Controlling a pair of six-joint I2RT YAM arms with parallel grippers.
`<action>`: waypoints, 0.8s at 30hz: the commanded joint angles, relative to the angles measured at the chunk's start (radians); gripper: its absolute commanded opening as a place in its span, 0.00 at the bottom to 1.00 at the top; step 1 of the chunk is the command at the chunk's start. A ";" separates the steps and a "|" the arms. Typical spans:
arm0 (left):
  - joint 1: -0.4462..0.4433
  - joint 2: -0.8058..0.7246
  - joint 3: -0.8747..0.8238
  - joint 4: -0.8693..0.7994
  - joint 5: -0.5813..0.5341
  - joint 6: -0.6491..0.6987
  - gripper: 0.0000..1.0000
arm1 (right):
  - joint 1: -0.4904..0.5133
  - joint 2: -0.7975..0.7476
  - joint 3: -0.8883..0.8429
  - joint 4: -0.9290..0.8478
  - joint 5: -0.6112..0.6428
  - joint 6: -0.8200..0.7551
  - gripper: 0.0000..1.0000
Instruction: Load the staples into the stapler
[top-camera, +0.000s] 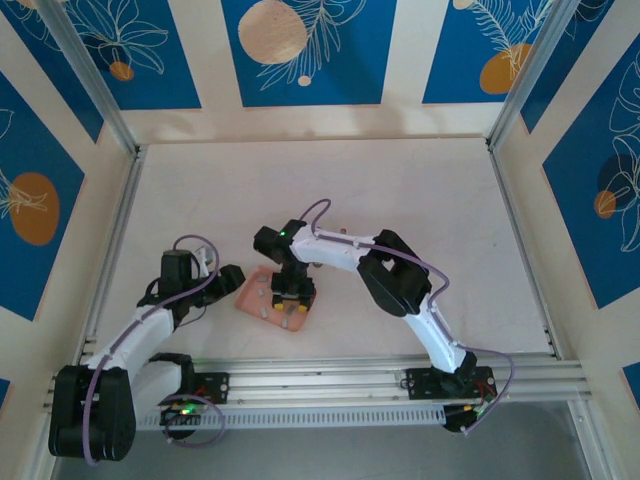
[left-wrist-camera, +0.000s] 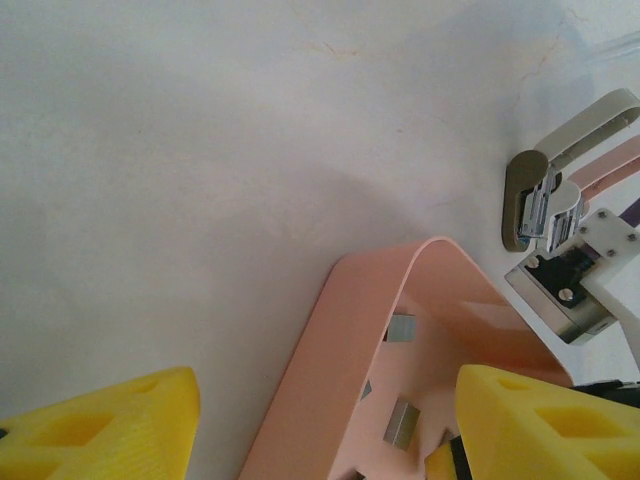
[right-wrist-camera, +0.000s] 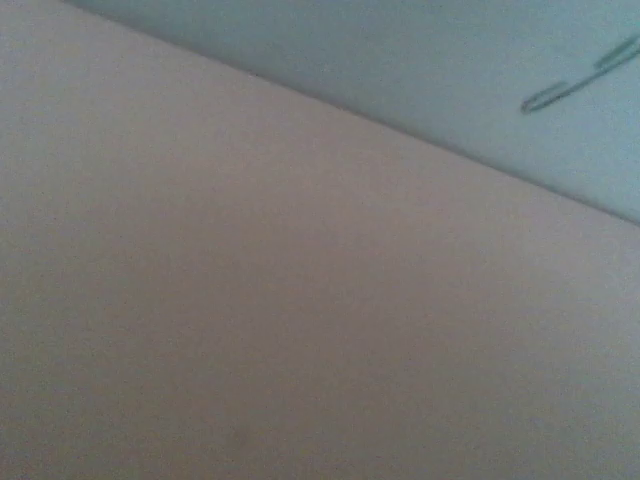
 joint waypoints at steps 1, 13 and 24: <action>0.007 0.009 0.002 0.023 0.018 0.018 0.68 | -0.007 0.036 0.036 -0.027 -0.015 -0.006 0.44; 0.006 0.003 0.002 0.024 0.018 0.014 0.68 | -0.005 0.079 0.105 -0.023 0.042 -0.033 0.24; 0.006 0.001 0.010 0.017 0.015 0.013 0.68 | 0.009 -0.016 0.049 0.038 0.118 -0.037 0.14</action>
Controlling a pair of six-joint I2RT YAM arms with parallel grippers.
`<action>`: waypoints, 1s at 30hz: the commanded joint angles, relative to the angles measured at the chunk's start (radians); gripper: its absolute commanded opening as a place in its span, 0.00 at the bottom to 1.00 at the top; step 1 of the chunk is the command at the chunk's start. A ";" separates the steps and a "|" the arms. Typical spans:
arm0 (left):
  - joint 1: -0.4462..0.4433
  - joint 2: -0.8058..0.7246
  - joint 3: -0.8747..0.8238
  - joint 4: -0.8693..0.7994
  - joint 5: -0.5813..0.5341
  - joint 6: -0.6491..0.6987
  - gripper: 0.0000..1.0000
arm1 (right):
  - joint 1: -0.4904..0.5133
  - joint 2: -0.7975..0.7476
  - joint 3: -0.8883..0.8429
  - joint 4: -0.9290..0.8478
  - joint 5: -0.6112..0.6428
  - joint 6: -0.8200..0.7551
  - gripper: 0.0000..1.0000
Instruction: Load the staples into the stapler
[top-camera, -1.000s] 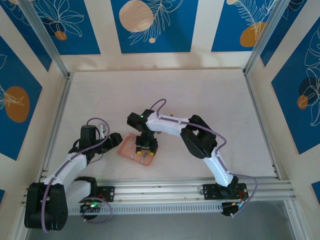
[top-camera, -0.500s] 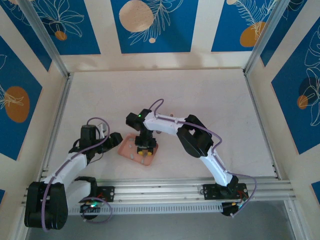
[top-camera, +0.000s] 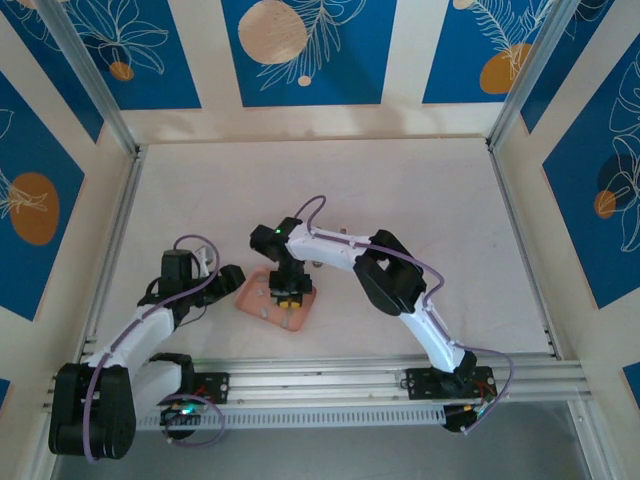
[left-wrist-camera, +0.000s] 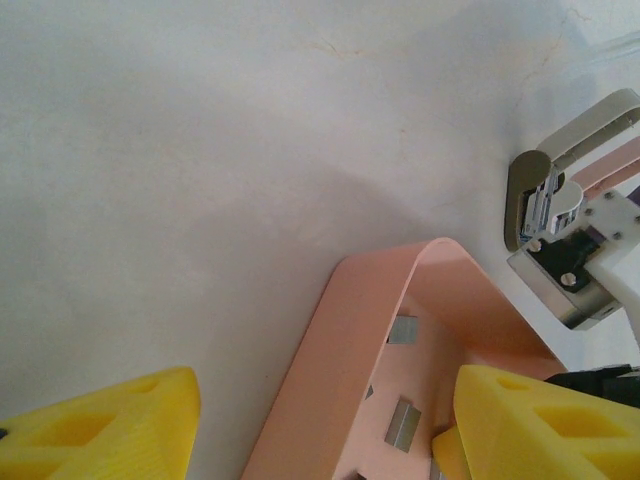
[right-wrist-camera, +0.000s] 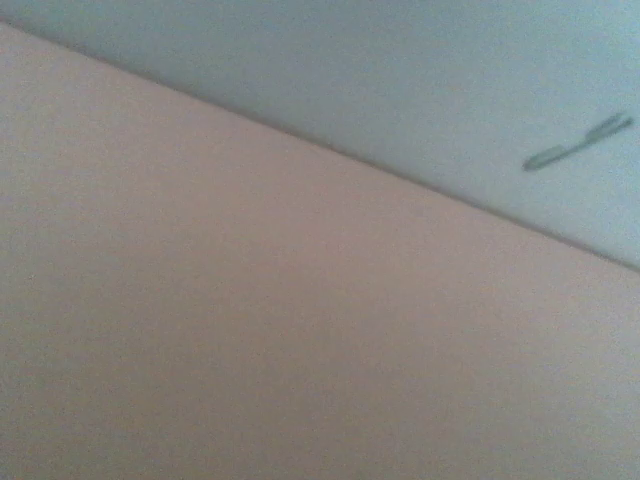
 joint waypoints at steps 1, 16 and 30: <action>0.006 -0.012 0.013 0.013 0.014 0.013 0.68 | 0.009 -0.070 -0.030 0.084 0.076 -0.004 0.14; -0.075 0.057 0.152 -0.062 -0.031 0.156 0.66 | -0.074 -0.438 -0.254 0.194 0.307 -0.045 0.14; -0.238 0.266 0.499 -0.558 -0.170 0.676 0.63 | -0.220 -0.588 -0.441 0.223 0.330 -0.134 0.14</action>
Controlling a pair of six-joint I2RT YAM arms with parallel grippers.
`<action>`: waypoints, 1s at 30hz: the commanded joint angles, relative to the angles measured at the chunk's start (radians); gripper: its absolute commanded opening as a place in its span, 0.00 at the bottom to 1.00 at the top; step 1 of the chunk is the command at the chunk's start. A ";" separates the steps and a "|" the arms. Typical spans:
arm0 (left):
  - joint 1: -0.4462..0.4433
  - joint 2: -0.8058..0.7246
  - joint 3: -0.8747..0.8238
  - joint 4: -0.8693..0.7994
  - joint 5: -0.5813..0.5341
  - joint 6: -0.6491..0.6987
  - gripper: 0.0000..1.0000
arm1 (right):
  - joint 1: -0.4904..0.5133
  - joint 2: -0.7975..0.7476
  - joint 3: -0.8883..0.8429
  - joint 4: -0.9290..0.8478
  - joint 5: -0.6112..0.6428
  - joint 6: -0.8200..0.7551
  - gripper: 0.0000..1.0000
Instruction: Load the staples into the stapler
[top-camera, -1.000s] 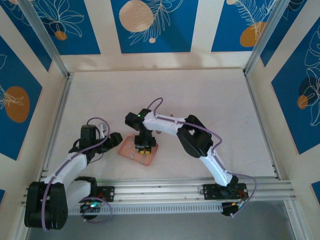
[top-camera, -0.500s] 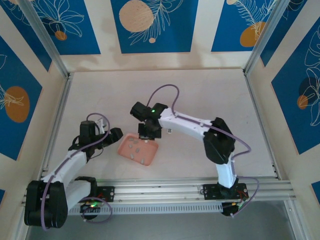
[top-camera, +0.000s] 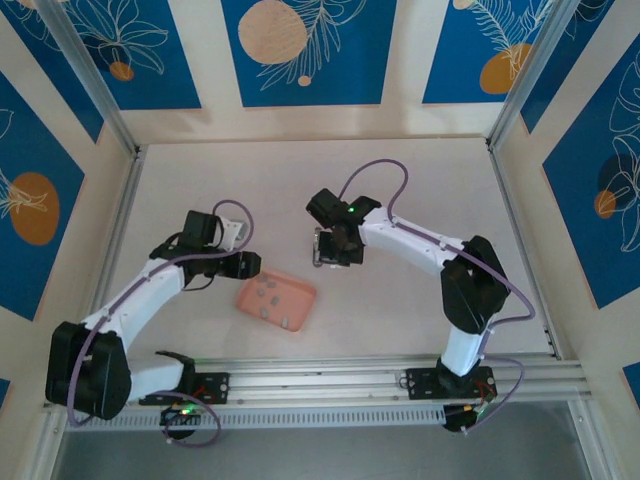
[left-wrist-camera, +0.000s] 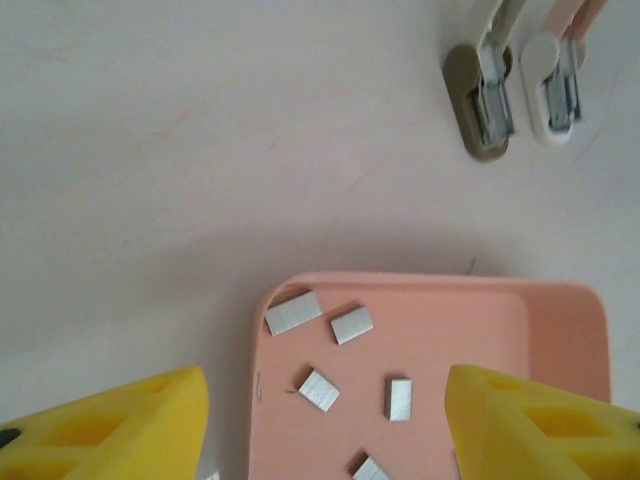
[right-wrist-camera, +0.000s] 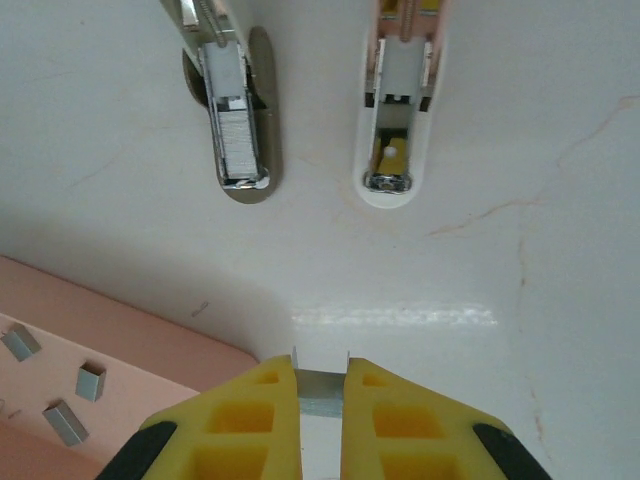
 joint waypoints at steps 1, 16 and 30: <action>-0.028 0.045 0.055 -0.155 -0.031 0.180 0.62 | -0.014 -0.069 -0.029 0.016 0.019 -0.024 0.14; -0.080 0.276 0.209 -0.332 -0.278 0.421 0.61 | -0.036 -0.182 -0.169 0.091 0.032 0.007 0.14; -0.063 0.319 0.203 -0.223 -0.610 0.403 0.61 | -0.040 -0.231 -0.220 0.112 0.036 0.021 0.14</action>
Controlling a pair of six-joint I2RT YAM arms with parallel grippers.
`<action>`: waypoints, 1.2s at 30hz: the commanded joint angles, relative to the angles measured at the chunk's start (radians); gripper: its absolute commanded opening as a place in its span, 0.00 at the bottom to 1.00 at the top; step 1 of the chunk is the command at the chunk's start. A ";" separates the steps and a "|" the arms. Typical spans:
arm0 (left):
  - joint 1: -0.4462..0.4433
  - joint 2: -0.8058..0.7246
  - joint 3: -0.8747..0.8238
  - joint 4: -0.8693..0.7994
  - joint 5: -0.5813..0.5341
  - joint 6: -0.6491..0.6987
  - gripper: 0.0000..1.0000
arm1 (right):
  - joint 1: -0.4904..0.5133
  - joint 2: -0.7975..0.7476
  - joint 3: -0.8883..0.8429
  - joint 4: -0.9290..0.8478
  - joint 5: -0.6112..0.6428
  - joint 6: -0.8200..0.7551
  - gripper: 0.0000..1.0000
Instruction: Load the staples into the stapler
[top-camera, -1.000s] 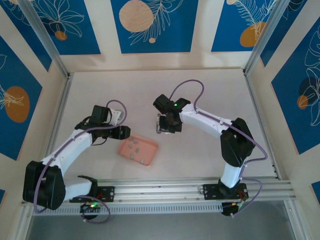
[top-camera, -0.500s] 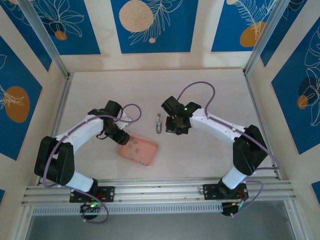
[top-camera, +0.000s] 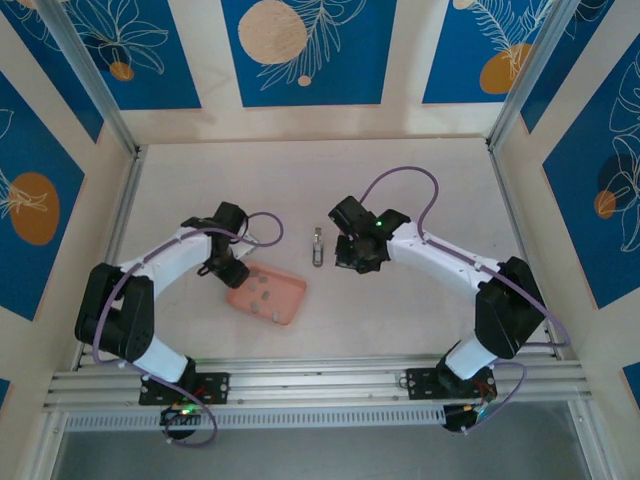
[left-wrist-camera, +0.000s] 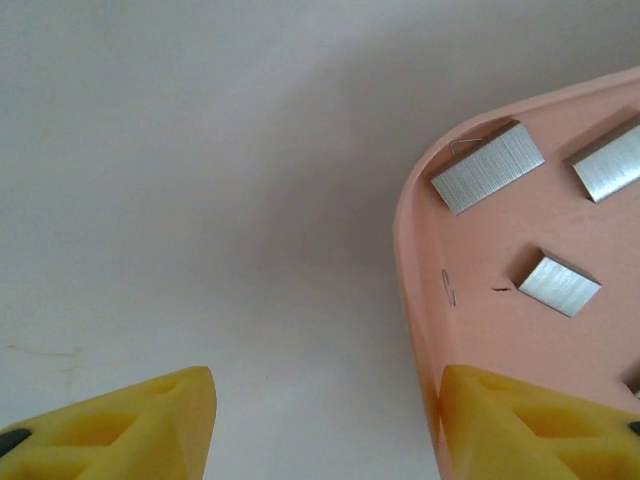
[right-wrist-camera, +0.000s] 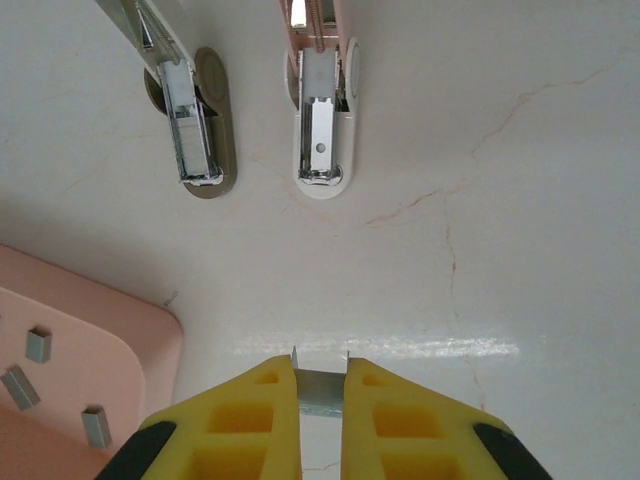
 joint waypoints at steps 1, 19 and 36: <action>0.017 0.021 0.026 0.028 -0.121 0.004 0.61 | -0.006 -0.029 -0.013 0.006 0.016 0.017 0.14; 0.127 -0.273 -0.077 0.321 0.154 -0.222 0.73 | -0.050 0.009 -0.014 0.072 0.024 0.007 0.14; 0.132 -0.463 -0.419 0.918 0.516 -0.490 0.90 | -0.079 0.095 -0.031 0.220 0.101 -0.146 0.14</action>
